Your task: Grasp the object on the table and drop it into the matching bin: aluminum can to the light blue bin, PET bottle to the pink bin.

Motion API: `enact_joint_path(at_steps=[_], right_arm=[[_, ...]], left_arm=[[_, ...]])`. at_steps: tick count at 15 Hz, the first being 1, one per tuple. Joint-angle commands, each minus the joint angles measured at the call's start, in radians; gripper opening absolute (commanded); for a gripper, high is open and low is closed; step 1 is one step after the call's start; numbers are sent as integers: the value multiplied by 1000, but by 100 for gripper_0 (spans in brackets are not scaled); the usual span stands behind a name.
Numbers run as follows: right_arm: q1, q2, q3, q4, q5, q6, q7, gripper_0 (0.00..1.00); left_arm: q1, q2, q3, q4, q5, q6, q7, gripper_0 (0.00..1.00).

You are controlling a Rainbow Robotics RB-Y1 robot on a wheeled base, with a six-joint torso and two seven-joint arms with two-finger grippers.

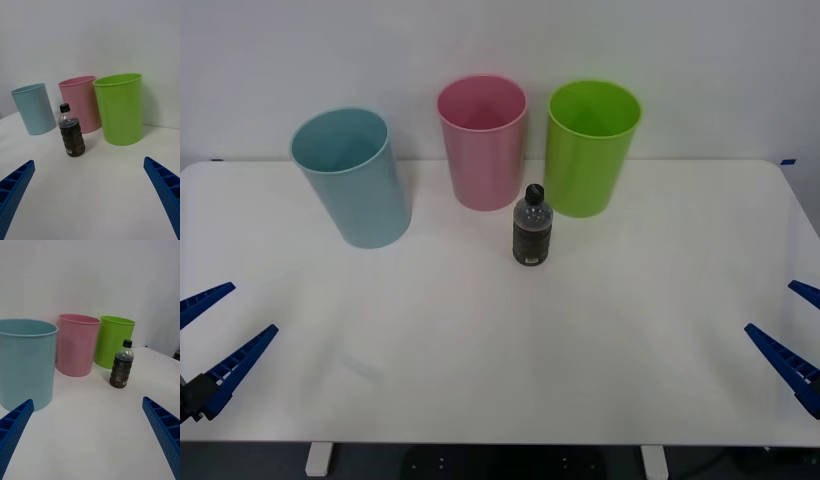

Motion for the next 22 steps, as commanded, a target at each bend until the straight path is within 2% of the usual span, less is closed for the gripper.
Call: enact_joint_path(at_steps=[1,2,3,9,14,22], right_arm=[[0,0,0,0,0,0,0,100],[0,0,0,0,0,0,0,100],[13,42,-1,12,-6,-7,2,100],[8,36,47,1,-17,5,12,100],[-27,36,119,3,33,39,35,100],[-79,41,278,3,95,211,104,100]], left_arm=[[0,0,0,0,0,0,0,100],[0,0,0,0,0,0,0,100],[0,0,0,0,0,0,0,100],[0,0,0,0,0,0,0,100],[0,0,0,0,0,0,0,100],[0,0,0,0,0,0,0,100]])
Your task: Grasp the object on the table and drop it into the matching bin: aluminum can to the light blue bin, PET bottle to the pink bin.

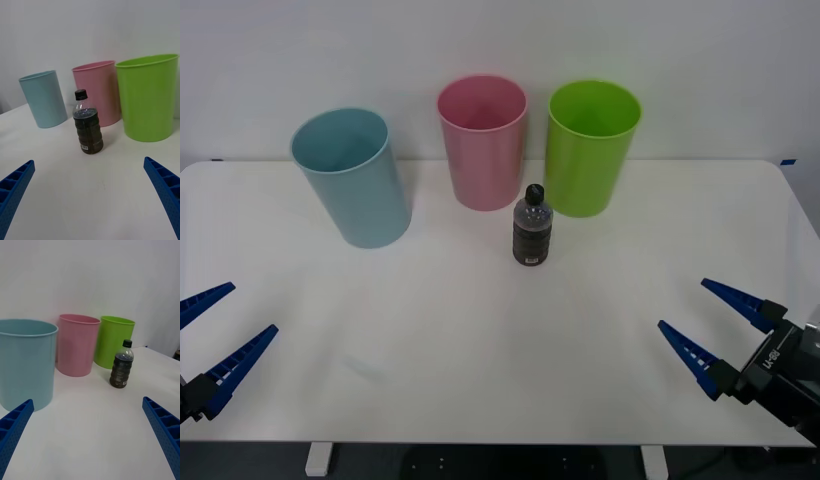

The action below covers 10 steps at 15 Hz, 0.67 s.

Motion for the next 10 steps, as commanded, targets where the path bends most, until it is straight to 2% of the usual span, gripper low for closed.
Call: enact_joint_path(at_steps=[1,4,8,10], right_arm=[[-20,6,51,0,23,64,21,100],[-41,8,122,0,23,157,116,100],[-64,8,195,2,29,250,136,100],[-101,24,217,46,37,259,141,100]], left_arm=[[0,0,0,0,0,0,0,100],[0,0,0,0,0,0,0,100],[0,0,0,0,0,0,0,100],[0,0,0,0,0,0,0,100]])
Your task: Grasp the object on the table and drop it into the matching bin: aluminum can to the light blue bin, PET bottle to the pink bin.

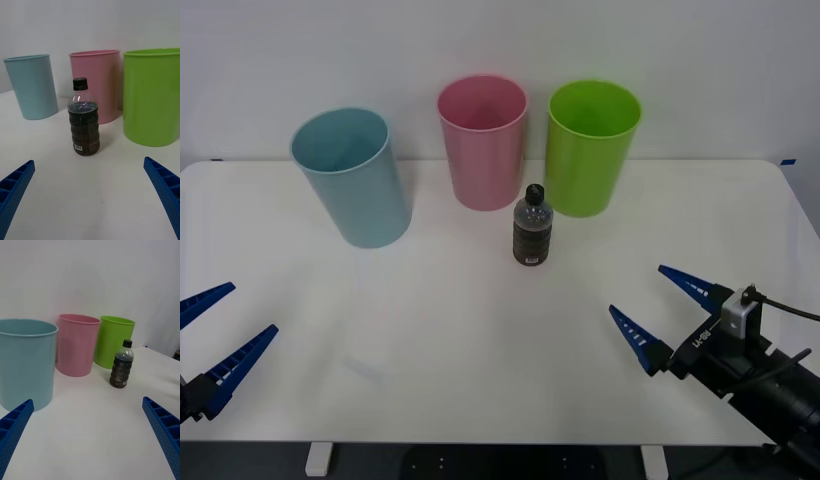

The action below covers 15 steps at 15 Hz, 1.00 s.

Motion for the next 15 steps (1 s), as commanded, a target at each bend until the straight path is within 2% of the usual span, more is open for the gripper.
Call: enact_joint_path(at_steps=[1,6,15], right_arm=[[-60,32,15,71,26,1,7,100],[-173,133,-7,177,135,27,14,100],[-291,213,-7,301,235,73,31,100]], left_arm=[[0,0,0,0,0,0,0,100],[0,0,0,0,0,0,0,100],[0,0,0,0,0,0,0,100]])
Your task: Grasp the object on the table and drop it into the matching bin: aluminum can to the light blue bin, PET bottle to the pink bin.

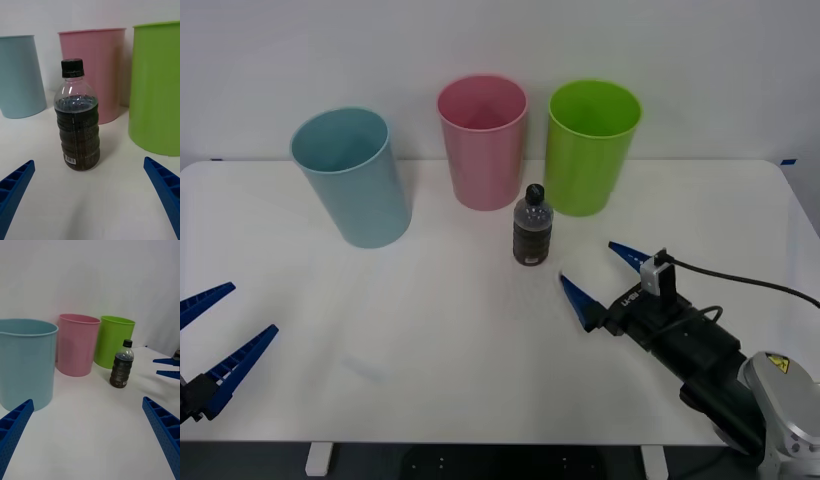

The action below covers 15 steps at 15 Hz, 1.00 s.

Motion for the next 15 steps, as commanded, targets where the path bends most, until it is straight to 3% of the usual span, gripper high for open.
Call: enact_joint_path(at_steps=[1,5,15], right_arm=[[-36,21,0,51,22,10,6,100],[-68,48,6,74,52,41,12,100],[-270,113,-3,304,86,127,46,100]], left_arm=[[0,0,0,0,0,0,0,100],[0,0,0,0,0,0,0,100],[0,0,0,0,0,0,0,100]])
